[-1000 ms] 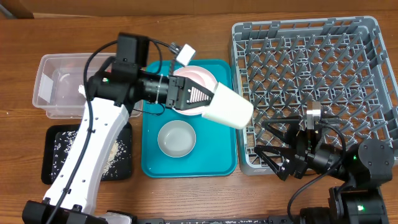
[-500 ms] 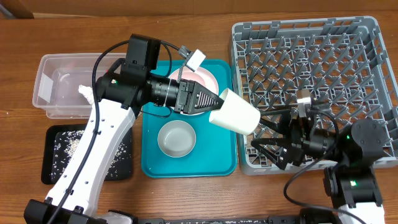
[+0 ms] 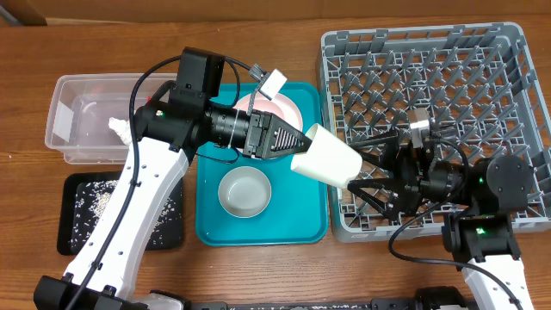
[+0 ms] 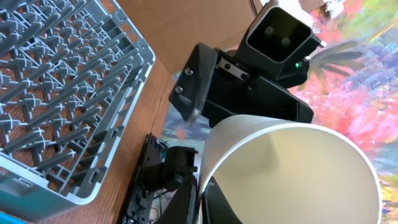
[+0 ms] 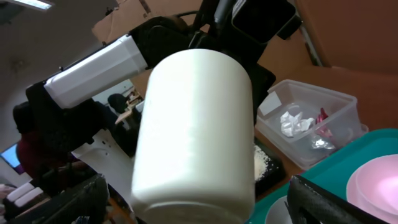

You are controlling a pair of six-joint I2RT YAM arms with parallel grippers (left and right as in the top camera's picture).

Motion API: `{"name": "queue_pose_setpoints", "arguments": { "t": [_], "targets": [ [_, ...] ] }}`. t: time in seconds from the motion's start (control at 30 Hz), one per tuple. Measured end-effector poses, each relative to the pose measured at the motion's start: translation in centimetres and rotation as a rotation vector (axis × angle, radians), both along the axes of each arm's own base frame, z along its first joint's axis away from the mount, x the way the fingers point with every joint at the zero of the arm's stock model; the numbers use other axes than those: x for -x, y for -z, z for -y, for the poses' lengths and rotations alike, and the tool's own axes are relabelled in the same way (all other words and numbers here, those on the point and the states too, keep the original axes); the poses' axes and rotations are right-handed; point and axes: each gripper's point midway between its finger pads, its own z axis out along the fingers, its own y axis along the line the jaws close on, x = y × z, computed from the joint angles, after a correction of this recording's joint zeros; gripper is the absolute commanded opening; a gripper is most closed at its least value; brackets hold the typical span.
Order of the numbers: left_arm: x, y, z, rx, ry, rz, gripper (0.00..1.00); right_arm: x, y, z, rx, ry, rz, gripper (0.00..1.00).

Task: Sort waste into correct bins and load items into the dishwasher
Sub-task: 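Hold the cup out and grasp it with the right gripper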

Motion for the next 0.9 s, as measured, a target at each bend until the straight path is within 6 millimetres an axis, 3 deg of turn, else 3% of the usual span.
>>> {"name": "queue_pose_setpoints", "arguments": {
  "t": [0.23, 0.37, 0.9],
  "targets": [
    [0.0, 0.0, 0.0, 0.002, 0.002, -0.001, 0.04, 1.1, 0.1, -1.5, -0.007, -0.068, -0.039, 0.84],
    [0.1, -0.1, 0.0, 0.006, 0.005, -0.002, 0.04, 0.8, 0.0, -1.6, -0.013, -0.051, -0.05, 0.74],
    [0.1, 0.2, 0.3, -0.014, -0.001, 0.007, 0.04, -0.5, -0.2, -1.5, -0.032, 0.022, -0.056, 0.71]
  ]
}}
